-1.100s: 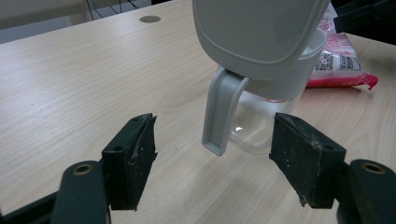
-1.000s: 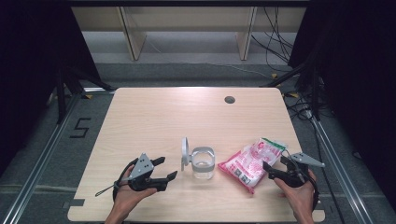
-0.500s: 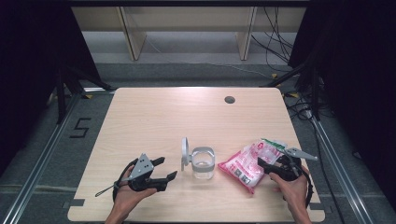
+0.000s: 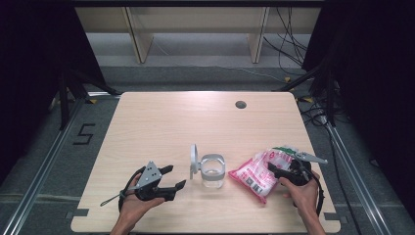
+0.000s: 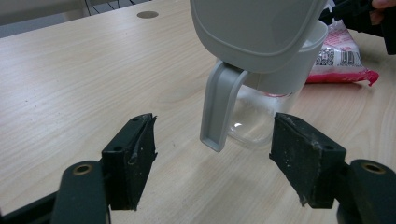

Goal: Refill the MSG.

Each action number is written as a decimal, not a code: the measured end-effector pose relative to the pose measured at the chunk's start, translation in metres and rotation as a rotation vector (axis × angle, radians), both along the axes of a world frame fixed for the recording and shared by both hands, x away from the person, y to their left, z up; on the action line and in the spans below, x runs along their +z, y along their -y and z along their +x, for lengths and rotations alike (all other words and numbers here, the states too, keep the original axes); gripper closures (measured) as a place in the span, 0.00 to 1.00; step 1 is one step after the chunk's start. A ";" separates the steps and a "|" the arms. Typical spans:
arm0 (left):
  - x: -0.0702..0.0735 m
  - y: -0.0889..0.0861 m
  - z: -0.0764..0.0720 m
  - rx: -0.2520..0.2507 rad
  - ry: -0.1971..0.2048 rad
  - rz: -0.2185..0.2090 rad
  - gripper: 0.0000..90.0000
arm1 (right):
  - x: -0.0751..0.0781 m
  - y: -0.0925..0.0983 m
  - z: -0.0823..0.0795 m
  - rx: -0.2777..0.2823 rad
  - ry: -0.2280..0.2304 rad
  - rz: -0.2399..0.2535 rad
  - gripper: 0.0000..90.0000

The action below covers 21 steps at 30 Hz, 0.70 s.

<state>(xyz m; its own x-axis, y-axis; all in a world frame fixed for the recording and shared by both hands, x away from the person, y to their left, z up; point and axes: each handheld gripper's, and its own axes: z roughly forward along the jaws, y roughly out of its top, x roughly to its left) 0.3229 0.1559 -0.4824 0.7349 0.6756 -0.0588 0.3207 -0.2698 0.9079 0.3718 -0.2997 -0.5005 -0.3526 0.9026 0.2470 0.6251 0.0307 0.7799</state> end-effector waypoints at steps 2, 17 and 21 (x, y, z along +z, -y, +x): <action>0.001 0.000 0.000 -0.002 0.001 0.000 0.33 | 0.000 0.000 0.003 0.025 0.011 -0.008 0.58; 0.002 -0.001 -0.001 -0.015 -0.001 -0.006 0.33 | 0.013 -0.013 -0.002 0.092 0.072 -0.071 1.00; 0.002 0.002 -0.002 -0.026 -0.003 0.005 0.34 | 0.025 -0.014 -0.005 0.113 0.137 -0.086 1.00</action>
<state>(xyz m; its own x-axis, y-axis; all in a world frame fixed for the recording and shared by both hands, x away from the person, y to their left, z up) 0.3210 0.1541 -0.4804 0.7523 0.6563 -0.0582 0.3164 -0.2824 0.9056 0.3669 -0.2860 -0.4759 -0.4781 0.8709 0.1137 0.5022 0.1648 0.8489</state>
